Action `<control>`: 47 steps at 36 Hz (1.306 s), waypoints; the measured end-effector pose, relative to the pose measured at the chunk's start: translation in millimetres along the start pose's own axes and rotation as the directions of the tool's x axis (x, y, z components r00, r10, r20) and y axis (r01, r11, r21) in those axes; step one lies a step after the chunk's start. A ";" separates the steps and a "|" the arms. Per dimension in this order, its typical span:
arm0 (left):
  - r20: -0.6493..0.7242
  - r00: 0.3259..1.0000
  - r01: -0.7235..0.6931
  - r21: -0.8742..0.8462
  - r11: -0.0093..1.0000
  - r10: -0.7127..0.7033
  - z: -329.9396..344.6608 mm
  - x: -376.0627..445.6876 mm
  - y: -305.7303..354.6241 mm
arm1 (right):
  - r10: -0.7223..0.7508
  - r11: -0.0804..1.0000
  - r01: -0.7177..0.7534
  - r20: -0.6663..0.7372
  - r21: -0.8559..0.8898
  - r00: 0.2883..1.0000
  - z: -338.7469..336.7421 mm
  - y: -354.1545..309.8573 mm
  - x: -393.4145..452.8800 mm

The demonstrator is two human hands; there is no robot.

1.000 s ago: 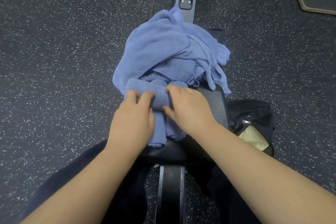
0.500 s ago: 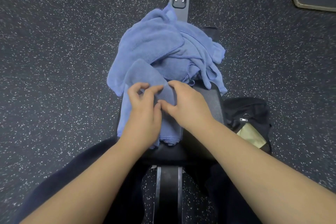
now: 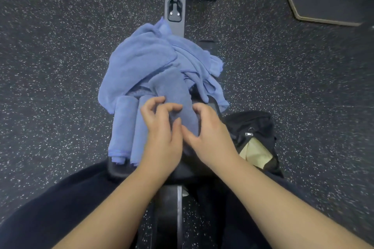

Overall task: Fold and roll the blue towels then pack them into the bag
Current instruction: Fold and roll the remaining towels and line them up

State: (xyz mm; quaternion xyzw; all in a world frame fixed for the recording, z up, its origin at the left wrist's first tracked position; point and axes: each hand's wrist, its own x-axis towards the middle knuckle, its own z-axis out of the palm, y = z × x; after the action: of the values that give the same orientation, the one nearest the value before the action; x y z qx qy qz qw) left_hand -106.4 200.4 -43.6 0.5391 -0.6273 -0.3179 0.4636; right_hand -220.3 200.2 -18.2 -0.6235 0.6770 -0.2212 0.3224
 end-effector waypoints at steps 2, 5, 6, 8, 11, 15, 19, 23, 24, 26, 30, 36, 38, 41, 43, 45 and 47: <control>0.000 1.000 0.020 -0.027 0.999 -0.020 9.4 -3.7 1.8 | 0.026 1.000 -0.026 -0.036 0.003 0.999 -4.6 5.3 -8.7; 0.103 0.985 0.158 -0.179 0.971 -0.141 21.0 -9.4 0.8 | 0.063 0.998 -0.063 -0.043 0.001 0.997 -10.3 14.1 -19.8; 0.143 0.974 0.205 -0.233 0.951 -0.175 23.3 -11.5 0.0 | 0.070 0.998 -0.070 -0.039 -0.006 0.997 -11.5 16.8 -22.5; 0.194 0.961 0.246 -0.280 0.928 -0.197 25.5 -15.5 1.2 | 0.073 0.997 -0.073 -0.039 -0.005 0.997 -12.9 21.2 -25.9; 0.242 0.946 0.278 -0.259 0.925 -0.216 24.5 -16.0 6.3 | 0.068 0.998 -0.068 -0.021 0.016 0.997 -11.3 23.7 -28.1; 0.252 0.946 0.259 -0.214 0.942 -0.203 19.8 -8.3 8.1 | 0.044 0.997 -0.044 0.004 0.063 0.999 -7.0 23.8 -28.0; 0.272 0.942 0.255 -0.205 0.945 -0.196 17.1 1.7 7.8 | 0.030 0.989 -0.029 0.000 0.145 1.000 -4.4 24.7 -25.5; 0.275 0.942 0.256 -0.209 0.944 -0.194 15.8 5.4 4.1 | 0.002 0.965 0.002 -0.015 0.261 1.000 -3.1 25.9 -21.6; 0.273 0.941 0.264 -0.215 0.940 -0.201 15.8 4.9 3.2 | 0.002 0.963 0.003 -0.017 0.270 1.000 -2.2 26.6 -20.9; 0.276 0.938 0.280 -0.239 0.930 -0.211 15.5 2.9 2.8 | 0.007 0.955 -0.007 0.002 0.296 1.000 -0.9 28.5 -19.3; 0.270 0.937 0.301 -0.292 0.908 -0.223 14.0 2.0 4.3 | -0.014 0.945 0.008 0.016 0.327 1.000 0.1 30.5 -14.3; 0.276 0.931 0.320 -0.295 0.900 -0.240 9.9 0.5 3.6 | -0.069 0.939 0.065 0.001 0.339 0.998 1.6 28.9 -13.9; 0.287 0.920 0.347 -0.287 0.893 -0.265 8.4 -2.0 -0.6 | -0.082 0.946 0.080 -0.007 0.316 0.997 3.9 28.5 -16.4; 0.293 0.907 0.382 -0.262 0.886 -0.304 8.4 -4.4 -4.9 | -0.095 0.963 0.102 -0.040 0.251 0.995 11.1 27.5 -20.3; 0.299 0.902 0.389 -0.257 0.885 -0.310 8.0 -5.2 -5.6 | -0.137 0.968 0.148 -0.067 0.202 0.988 15.2 26.7 -21.2; 0.327 0.890 0.401 -0.226 0.888 -0.318 7.9 -5.2 -8.6 | -0.150 0.971 0.161 -0.073 0.177 0.986 17.5 26.2 -20.6; 0.324 0.890 0.395 -0.201 0.896 -0.320 7.1 -5.2 -13.7 | -0.143 0.975 0.158 -0.109 0.154 0.984 18.9 28.7 -17.7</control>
State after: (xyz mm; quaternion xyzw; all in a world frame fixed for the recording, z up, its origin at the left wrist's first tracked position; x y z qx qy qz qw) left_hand -107.8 201.7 -59.8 0.5290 -0.5285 -0.5520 0.3689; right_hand -226.7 223.2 -48.6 -0.6332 0.6224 -0.3293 0.3212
